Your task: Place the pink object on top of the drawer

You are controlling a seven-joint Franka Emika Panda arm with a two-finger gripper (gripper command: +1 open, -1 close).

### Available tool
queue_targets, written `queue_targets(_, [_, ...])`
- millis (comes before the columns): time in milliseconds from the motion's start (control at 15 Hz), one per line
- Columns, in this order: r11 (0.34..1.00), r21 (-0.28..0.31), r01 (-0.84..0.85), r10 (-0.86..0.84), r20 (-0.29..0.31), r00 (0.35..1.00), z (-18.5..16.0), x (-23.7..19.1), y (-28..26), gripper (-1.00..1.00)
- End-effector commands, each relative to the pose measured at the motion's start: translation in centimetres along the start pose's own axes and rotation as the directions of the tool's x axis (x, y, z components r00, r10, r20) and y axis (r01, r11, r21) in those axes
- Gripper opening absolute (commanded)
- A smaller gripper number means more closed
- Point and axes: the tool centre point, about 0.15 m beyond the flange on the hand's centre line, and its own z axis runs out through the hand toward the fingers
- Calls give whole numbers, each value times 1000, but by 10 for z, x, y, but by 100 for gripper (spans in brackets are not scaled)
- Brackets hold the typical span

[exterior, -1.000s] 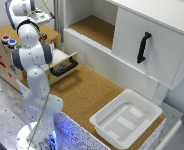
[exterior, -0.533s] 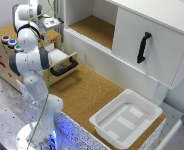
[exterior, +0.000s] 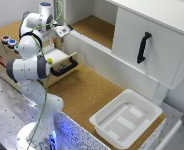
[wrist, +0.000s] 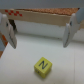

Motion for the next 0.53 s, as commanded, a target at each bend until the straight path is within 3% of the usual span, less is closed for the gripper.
queue_targets(0, [999,22,-40,41,-18,999,46,-32,39,100])
queue_targets(467, [989,36,146,-145,-18,989,62,-21,34,100])
